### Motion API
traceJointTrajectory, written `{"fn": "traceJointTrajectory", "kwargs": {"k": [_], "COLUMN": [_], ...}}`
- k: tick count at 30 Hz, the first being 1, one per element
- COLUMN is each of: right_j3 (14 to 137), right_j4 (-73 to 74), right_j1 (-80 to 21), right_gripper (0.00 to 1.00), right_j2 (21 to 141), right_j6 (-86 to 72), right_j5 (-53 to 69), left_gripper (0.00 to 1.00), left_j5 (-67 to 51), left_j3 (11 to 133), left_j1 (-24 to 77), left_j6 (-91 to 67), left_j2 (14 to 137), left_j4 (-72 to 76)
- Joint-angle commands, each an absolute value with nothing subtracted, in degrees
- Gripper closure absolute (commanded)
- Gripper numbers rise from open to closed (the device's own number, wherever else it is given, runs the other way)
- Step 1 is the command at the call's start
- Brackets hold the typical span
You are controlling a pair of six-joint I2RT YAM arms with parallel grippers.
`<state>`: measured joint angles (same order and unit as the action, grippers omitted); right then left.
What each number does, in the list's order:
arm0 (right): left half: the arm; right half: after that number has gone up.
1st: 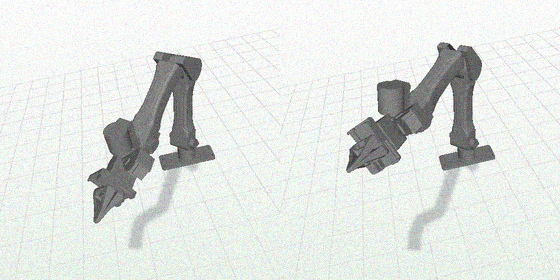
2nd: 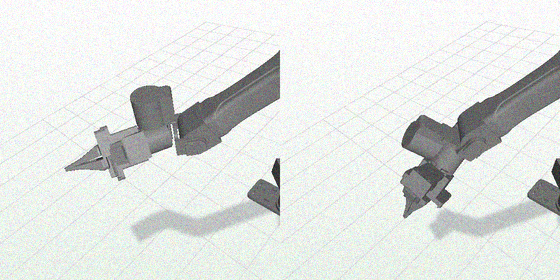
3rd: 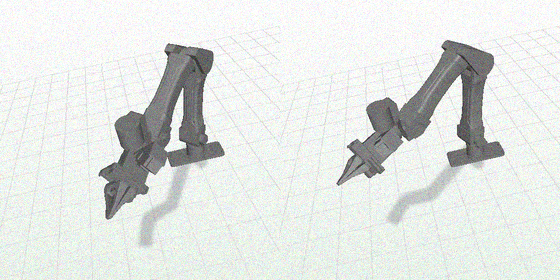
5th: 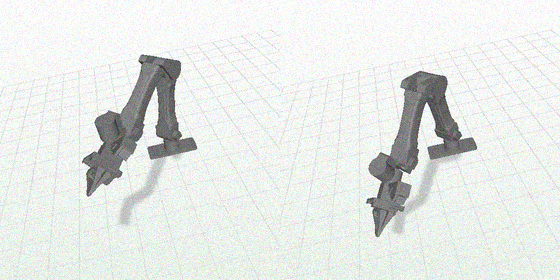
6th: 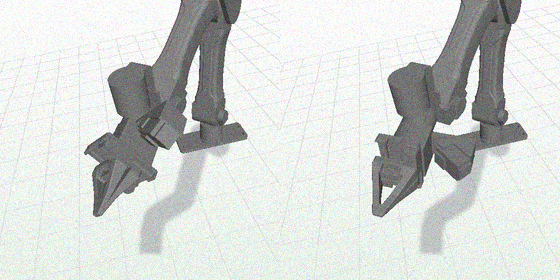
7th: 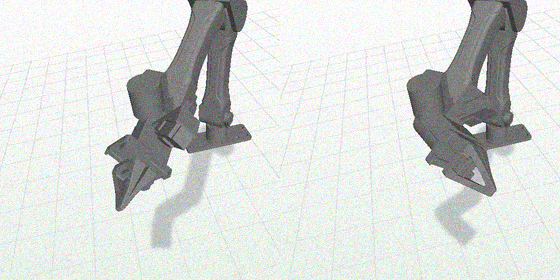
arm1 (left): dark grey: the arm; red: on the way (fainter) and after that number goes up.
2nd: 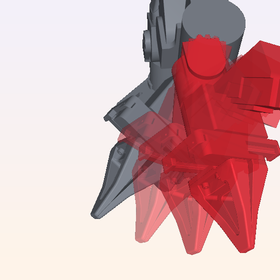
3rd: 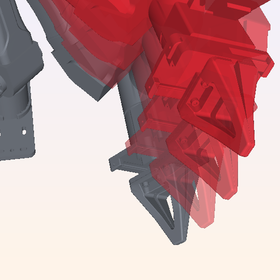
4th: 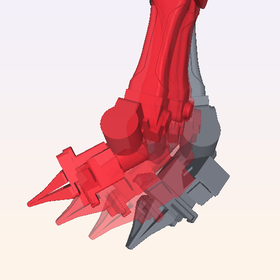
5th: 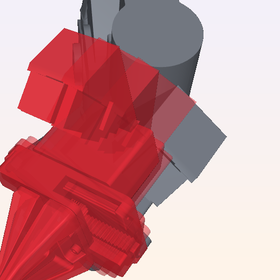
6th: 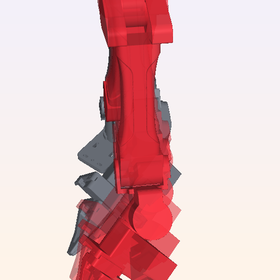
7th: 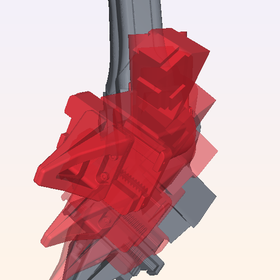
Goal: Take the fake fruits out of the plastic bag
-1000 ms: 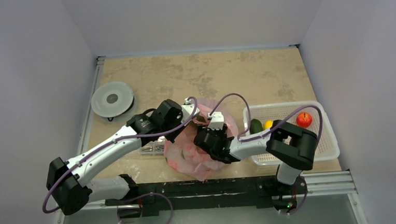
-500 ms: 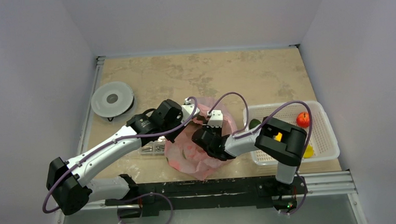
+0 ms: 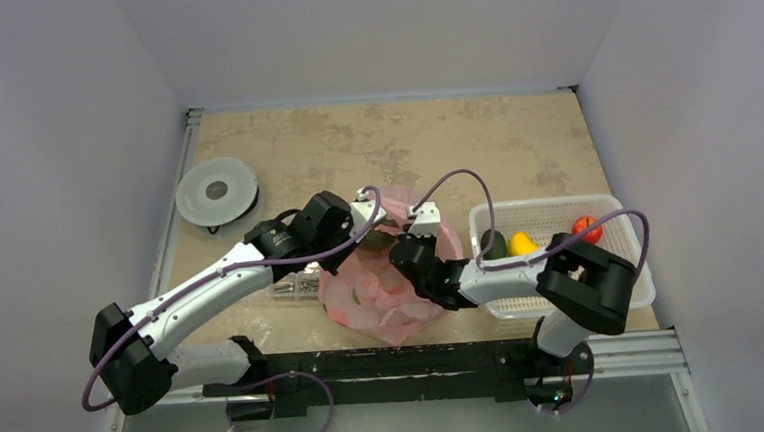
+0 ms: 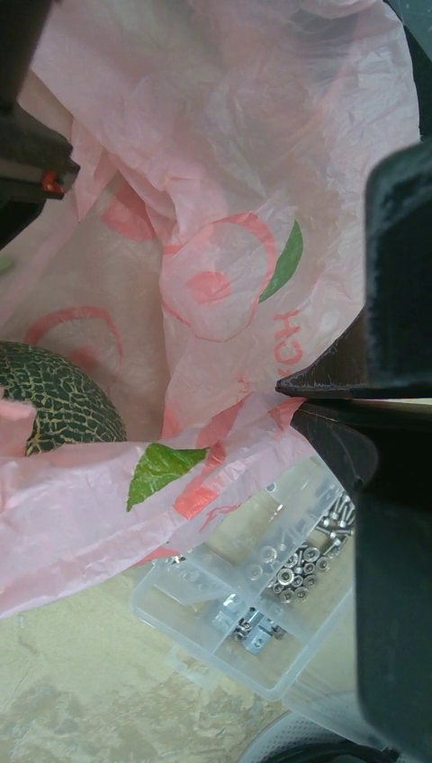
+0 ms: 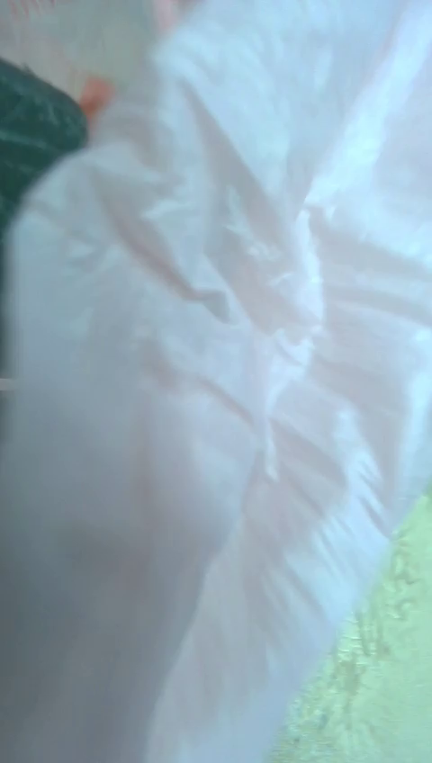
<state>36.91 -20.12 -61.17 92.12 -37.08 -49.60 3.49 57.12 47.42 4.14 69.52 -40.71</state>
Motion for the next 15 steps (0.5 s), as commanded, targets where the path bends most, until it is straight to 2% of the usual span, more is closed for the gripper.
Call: {"fn": "traceJointTrajectory", "kwargs": {"k": [1, 10, 15], "right_j3": [35.3, 34.4, 31.3], "right_j4": [-27.2, -22.4, -23.2], "right_j1": [-61.0, -61.0, -61.0], "right_gripper": [1.0, 1.0, 1.0], "right_j2": [84.6, 72.1, 70.9], "right_j6": [-31.3, -28.1, -27.4], "right_j5": [-48.3, -44.3, -41.2], "left_gripper": [1.0, 1.0, 1.0], "left_j5": [3.0, 4.2, 3.1], "left_j3": [60.0, 60.3, 60.8], "left_j1": [47.8, 47.7, 47.8], "left_j6": [4.6, 4.3, 3.9], "left_j2": [70.5, 71.1, 71.8], "left_j4": [-39.9, -39.5, -39.8]}}
